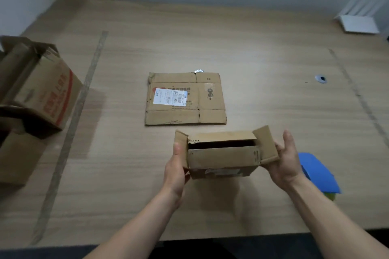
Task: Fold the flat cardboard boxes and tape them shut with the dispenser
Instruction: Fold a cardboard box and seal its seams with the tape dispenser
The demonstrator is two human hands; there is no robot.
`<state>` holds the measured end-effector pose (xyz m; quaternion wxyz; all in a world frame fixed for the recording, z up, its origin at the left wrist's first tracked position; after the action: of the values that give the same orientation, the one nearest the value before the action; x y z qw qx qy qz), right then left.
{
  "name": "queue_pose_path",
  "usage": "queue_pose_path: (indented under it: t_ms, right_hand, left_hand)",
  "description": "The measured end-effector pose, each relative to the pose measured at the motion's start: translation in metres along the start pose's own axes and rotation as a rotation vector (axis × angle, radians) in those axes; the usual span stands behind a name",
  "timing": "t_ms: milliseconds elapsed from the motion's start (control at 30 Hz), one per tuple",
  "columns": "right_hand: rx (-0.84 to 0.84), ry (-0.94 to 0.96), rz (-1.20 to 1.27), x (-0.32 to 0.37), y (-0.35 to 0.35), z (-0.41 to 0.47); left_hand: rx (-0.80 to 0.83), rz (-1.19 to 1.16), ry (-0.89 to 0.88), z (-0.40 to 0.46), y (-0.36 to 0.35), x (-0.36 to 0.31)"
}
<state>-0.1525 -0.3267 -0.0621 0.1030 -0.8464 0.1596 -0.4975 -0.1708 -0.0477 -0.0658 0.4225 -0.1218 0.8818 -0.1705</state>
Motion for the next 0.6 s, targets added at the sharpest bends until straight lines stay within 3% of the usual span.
queue_pose_path:
  t_ms: [133, 300, 433, 600]
  right_hand:
    - [0.071, -0.170, -0.139, -0.024, -0.009, 0.001]
    - [0.046, -0.194, -0.425, -0.014, -0.011, 0.009]
    - [0.245, -0.178, -0.814, 0.004, -0.045, 0.012]
    - [0.241, -0.109, -1.038, 0.016, -0.066, 0.028]
  left_hand:
    - [-0.135, 0.155, 0.020, 0.006, 0.028, 0.007]
    - [-0.352, 0.036, 0.053, 0.005, 0.044, 0.015]
    - [-0.383, -0.320, 0.094, 0.002, 0.028, 0.023]
    - [-0.296, -0.241, 0.131, -0.009, 0.039, 0.017]
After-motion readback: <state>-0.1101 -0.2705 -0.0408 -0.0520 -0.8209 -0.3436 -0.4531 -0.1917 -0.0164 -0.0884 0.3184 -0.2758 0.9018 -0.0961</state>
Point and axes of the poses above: each hand's wrist, its own z-axis towards the middle knuckle, its own y-axis out of the back of the hand, x = y × z, the point moved 8 cm from there along z, towards the middle knuckle, and after that the axes turned 14 degrees about x, right-handed, at the moved point
